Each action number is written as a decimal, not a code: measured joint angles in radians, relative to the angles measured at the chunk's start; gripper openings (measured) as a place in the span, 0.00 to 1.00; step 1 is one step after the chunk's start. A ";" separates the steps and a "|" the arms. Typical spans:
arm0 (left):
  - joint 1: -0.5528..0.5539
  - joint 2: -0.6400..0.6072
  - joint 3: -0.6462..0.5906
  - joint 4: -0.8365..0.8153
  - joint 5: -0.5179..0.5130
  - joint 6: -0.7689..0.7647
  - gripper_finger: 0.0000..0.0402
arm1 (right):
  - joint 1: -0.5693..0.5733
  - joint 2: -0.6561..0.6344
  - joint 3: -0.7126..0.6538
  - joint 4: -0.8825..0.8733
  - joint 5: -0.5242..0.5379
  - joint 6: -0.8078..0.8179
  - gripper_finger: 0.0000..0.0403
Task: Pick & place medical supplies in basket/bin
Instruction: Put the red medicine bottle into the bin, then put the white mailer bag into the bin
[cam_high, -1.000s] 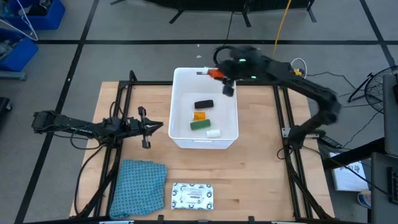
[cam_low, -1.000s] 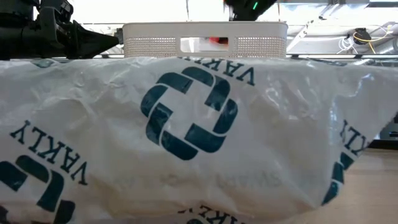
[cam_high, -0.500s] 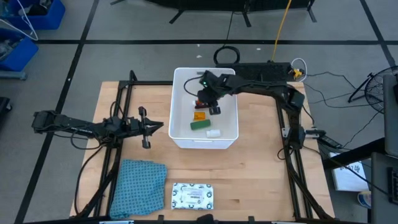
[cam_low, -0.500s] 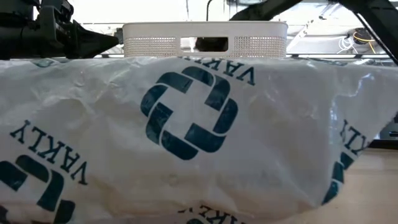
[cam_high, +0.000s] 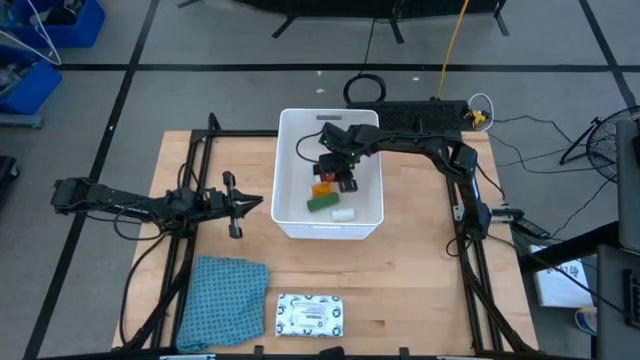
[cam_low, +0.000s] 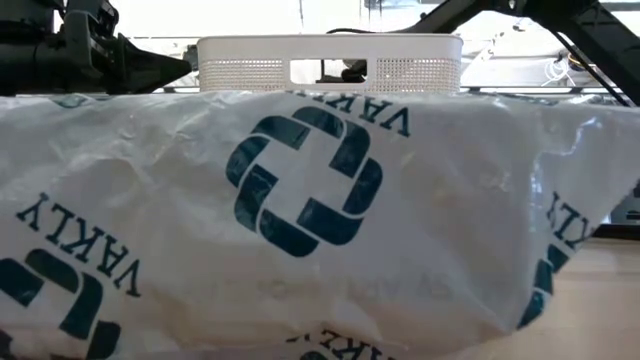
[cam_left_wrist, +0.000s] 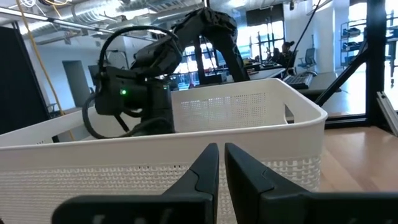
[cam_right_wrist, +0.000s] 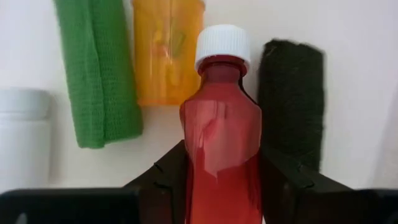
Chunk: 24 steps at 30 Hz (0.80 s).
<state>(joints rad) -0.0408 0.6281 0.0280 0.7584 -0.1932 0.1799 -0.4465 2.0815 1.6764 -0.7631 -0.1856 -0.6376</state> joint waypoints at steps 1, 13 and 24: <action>0.000 0.000 0.000 -0.001 -0.002 0.000 0.08 | 0.000 0.000 0.000 0.000 0.000 -0.001 0.33; 0.000 0.000 0.000 -0.004 -0.009 0.000 0.08 | -0.004 -0.050 0.000 0.032 0.113 0.017 0.57; 0.000 0.000 0.000 -0.007 -0.009 -0.005 0.08 | 0.008 -0.278 -0.001 -0.002 0.137 0.084 0.68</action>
<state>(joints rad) -0.0406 0.6281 0.0280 0.7513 -0.2022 0.1745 -0.4388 1.8031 1.6756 -0.7646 -0.0490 -0.5535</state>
